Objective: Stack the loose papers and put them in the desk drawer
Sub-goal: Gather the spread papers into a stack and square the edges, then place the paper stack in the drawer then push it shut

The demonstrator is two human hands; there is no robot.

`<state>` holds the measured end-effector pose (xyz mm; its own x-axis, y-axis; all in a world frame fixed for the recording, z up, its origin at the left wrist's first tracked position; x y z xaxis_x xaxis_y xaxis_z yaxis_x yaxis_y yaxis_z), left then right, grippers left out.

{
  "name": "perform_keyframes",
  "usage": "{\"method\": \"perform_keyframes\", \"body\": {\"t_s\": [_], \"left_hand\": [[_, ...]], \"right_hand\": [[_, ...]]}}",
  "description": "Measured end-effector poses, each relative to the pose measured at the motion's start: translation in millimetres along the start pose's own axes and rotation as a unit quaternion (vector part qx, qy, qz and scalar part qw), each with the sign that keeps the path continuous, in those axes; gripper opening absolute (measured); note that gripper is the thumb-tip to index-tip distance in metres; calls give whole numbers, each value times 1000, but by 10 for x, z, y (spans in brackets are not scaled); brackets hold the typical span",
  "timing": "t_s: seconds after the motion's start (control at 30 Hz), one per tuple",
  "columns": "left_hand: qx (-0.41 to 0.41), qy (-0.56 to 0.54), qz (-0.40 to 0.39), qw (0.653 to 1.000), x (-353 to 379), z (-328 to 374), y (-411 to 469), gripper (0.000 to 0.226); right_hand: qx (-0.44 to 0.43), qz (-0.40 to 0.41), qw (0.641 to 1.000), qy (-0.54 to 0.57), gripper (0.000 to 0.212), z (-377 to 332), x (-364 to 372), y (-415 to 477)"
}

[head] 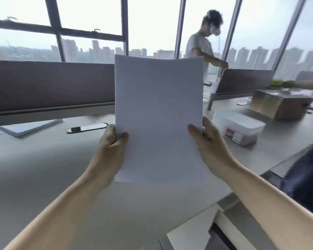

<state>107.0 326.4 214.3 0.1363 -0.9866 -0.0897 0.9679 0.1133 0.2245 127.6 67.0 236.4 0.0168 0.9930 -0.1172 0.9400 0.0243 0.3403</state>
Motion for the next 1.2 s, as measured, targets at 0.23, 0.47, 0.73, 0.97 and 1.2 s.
{"method": "perform_keyframes", "body": {"t_s": [0.23, 0.47, 0.73, 0.97, 1.2], "left_hand": [[-25, 12, -160, 987, 1818, 26, -429, 14], [-104, 30, -322, 940, 3278, -402, -1092, 15], [-162, 111, -425, 884, 4129, -1175, -1629, 18], [-219, 183, -466, 838, 4349, -1730, -1671, 18], [-104, 392, -503, 763, 4352, -1848, -1526, 25]], "right_hand": [[129, 116, 985, -11, 18, 274, -1801, -802], [289, 147, 942, -87, 23, 798, -3226, -1785], [433, 122, 882, -142, 21, 1594, -3863, -2505], [524, 2, 817, -238, 20, 2094, -3844, -2395], [547, -87, 760, -341, 38, 2437, -3675, -2071]]}}
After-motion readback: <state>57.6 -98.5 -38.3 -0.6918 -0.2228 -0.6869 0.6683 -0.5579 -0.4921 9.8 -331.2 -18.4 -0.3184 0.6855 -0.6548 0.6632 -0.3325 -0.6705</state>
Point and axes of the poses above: each hand's wrist, its own y-axis towards the middle knuckle, its own x-axis out of the palm, z = x × y, the point moved 10 cm from there along y, towards the middle knuckle, and after that the axes turned 4 degrees about -z, right-handed, at the moved point
